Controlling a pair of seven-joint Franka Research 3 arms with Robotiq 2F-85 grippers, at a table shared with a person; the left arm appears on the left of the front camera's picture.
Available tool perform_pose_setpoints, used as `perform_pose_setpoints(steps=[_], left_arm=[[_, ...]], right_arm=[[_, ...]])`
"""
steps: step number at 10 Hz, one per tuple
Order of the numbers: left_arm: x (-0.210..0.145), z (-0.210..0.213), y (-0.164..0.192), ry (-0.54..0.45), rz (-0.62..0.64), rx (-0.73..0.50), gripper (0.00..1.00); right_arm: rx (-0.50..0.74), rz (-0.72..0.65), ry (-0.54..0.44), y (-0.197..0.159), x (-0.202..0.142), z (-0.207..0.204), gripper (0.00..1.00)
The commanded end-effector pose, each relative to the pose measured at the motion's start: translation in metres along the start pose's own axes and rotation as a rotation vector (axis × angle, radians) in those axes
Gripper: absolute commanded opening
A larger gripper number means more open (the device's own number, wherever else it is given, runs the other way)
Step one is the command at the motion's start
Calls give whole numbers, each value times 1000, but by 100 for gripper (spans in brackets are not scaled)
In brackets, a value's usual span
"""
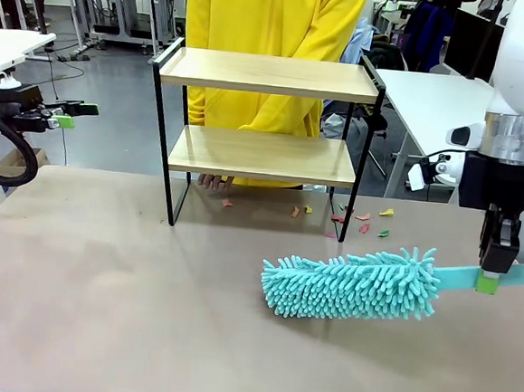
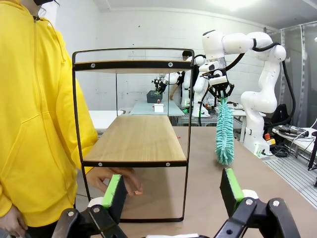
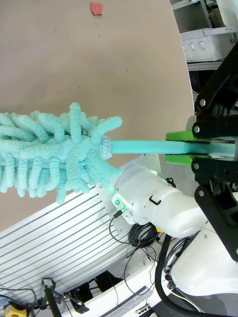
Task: Clean the shelf.
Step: Clean the specific section of the Shelf indicated by the human with the Duster.
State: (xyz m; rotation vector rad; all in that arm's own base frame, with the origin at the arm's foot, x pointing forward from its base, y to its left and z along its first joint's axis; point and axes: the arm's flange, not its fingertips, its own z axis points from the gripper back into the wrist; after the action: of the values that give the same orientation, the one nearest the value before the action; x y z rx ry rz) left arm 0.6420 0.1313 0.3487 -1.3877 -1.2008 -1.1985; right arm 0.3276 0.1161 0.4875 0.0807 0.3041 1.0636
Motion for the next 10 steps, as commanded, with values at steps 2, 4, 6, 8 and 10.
perform_pose_setpoints(steps=[2,4,6,8,10], left_arm=[[0,-1,-3,5,-13,-6,100],[0,-1,-3,5,-13,-6,100],[0,-1,-3,5,-13,-6,100],[0,-1,-3,5,-13,-6,100],[0,-1,-3,5,-13,-6,100]], right_arm=[[36,-52,-63,18,14,7,13],[-6,-166,-128,61,44,14,13],[22,-328,-181,103,72,21,13],[-33,-563,-249,140,107,8,13],[-69,-710,-339,164,147,-8,13]])
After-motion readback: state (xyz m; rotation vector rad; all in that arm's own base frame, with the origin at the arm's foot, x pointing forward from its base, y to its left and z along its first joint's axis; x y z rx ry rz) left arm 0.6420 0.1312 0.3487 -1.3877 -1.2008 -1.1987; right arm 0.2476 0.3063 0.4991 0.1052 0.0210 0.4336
